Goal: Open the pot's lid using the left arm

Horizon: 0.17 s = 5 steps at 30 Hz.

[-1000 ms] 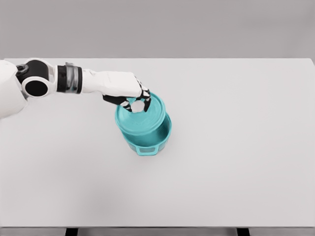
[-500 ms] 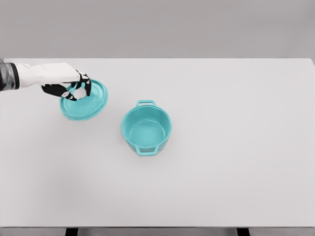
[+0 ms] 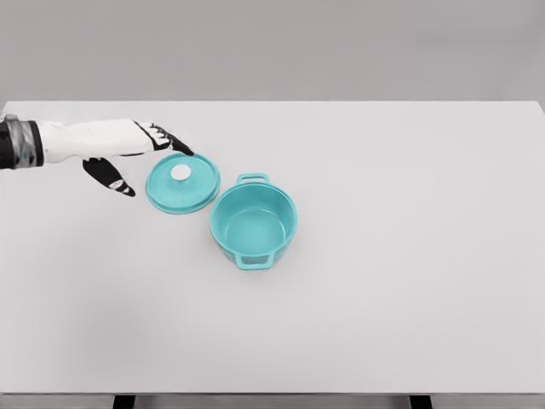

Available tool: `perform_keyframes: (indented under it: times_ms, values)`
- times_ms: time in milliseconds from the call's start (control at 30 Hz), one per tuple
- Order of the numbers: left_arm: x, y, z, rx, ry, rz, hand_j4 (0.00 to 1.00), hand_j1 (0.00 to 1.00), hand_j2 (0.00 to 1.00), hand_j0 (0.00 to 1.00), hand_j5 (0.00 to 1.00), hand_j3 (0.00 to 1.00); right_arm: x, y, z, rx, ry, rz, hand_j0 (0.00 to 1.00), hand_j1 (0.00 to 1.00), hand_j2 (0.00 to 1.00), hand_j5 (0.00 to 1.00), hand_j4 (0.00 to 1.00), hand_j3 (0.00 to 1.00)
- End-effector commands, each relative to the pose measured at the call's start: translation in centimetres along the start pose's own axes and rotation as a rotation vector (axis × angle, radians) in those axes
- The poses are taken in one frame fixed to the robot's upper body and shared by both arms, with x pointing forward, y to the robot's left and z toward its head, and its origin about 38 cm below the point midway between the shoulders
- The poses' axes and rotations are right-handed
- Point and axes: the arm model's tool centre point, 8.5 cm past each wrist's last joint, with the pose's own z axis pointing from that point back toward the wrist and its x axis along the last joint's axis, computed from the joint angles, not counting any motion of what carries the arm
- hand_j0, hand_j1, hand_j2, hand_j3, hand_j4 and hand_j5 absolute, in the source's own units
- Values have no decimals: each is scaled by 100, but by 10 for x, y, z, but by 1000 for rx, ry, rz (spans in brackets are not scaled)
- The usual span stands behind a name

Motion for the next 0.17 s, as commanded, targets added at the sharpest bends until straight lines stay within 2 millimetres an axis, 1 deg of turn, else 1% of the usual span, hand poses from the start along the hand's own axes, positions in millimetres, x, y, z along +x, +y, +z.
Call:
perform_keyframes:
  times_ms: [0,67,100,133]
  values:
    - [30,33,37,86,-43,-60,100,100,100,100,100,100,0,0,0,0,1,0,100,100,100,100,100,100]
    - [32,26,65,108,-9,-54,100,100,100,100,100,100,0,0,0,0,-1,0,100,100,100,100,100,100]
    - [32,26,77,118,8,-57,100,100,100,100,100,100,0,0,0,0,-1,0,100,100,100,100,100,100]
    - [29,24,89,117,37,-55,100,100,100,100,100,100,0,0,0,0,-1,0,100,100,100,100,100,100]
